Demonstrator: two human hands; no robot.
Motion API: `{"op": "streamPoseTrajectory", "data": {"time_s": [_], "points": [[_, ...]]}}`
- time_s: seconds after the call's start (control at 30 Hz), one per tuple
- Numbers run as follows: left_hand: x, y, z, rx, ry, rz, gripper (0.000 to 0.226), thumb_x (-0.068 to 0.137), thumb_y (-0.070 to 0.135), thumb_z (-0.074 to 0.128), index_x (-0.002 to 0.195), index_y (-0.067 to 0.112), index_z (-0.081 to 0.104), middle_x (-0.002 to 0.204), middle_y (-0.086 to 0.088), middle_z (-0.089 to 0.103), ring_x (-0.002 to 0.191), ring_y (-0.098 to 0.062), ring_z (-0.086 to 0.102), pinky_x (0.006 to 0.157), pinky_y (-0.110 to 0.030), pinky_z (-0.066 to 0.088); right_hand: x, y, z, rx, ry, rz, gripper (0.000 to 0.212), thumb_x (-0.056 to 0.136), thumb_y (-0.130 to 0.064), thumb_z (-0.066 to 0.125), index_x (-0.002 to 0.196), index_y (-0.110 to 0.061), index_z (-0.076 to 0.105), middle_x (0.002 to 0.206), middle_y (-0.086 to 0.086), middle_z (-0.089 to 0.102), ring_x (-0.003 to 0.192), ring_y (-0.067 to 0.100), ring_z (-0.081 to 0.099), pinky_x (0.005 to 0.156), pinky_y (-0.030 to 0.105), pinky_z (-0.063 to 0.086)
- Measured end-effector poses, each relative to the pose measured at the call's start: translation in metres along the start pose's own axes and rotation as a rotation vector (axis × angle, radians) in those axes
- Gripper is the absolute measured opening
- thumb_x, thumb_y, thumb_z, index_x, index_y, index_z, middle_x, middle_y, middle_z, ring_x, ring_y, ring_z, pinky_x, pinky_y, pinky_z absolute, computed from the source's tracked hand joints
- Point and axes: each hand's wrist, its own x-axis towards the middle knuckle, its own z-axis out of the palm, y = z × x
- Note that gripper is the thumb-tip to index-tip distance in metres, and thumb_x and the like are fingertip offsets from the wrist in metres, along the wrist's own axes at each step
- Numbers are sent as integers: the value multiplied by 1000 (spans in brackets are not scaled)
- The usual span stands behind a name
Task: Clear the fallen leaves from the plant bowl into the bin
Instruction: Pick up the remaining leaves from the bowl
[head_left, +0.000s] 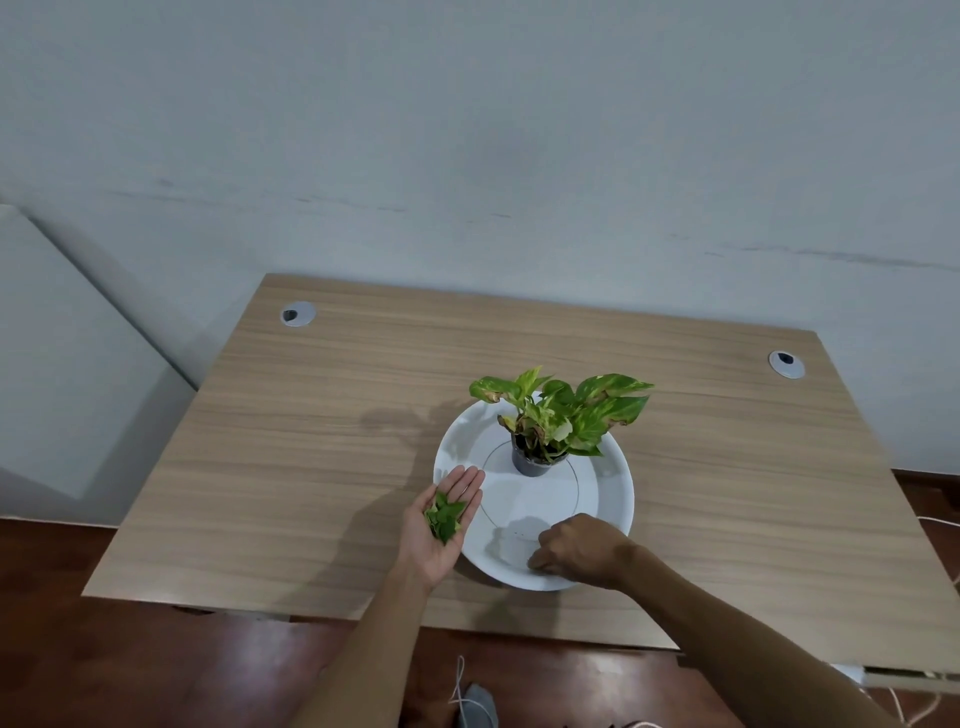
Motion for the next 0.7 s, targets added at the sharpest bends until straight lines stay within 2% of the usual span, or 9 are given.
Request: {"op": "streamPoseTrajectory", "data": {"time_s": [0.17, 0.3, 0.43, 0.53, 0.6, 0.7], "points": [[0, -1, -2, 10, -3, -1, 42, 101, 21, 37, 123, -5, 62, 131, -23, 62, 123, -31, 61, 113, -41, 39, 1, -4, 0, 64, 49, 43, 28, 104, -30, 38, 107, -22, 65, 97, 5, 67, 86, 30, 64, 69, 39, 48], [1, -2, -3, 14, -4, 10, 43, 101, 21, 37, 116, -5, 68, 129, -23, 63, 120, -32, 63, 112, -41, 40, 8, -17, -11, 296, 291, 237, 25, 98, -35, 49, 110, -28, 70, 100, -3, 74, 89, 21, 68, 73, 33, 50], [1, -2, 1, -10, 2, 33, 43, 101, 21, 34, 124, -5, 60, 131, -23, 62, 124, -31, 59, 111, -42, 40, 27, -34, -44, 452, 475, 235, 20, 93, -38, 57, 106, -32, 71, 81, -7, 74, 74, 10, 66, 65, 29, 51], [-1, -2, 0, 18, 13, 28, 45, 100, 23, 34, 125, -2, 62, 130, -19, 64, 119, -29, 63, 108, -39, 42, 45, -47, -64, 494, 478, 195, 19, 91, -37, 61, 106, -31, 72, 81, -4, 74, 73, 9, 66, 62, 24, 46], [-1, -1, -1, 4, 9, 12, 47, 100, 24, 33, 124, -2, 64, 129, -19, 65, 117, -29, 65, 108, -39, 43, 55, -54, -70, 494, 429, 185, 20, 92, -36, 61, 107, -31, 73, 89, -3, 76, 80, 13, 68, 68, 29, 51], [-2, 0, -3, 8, -19, -17, 48, 100, 25, 33, 126, -1, 63, 131, -17, 64, 121, -27, 63, 104, -37, 45, 64, -63, -70, 461, 344, 191, 26, 91, -35, 56, 114, -35, 70, 96, 0, 74, 85, 21, 65, 69, 34, 51]]}}
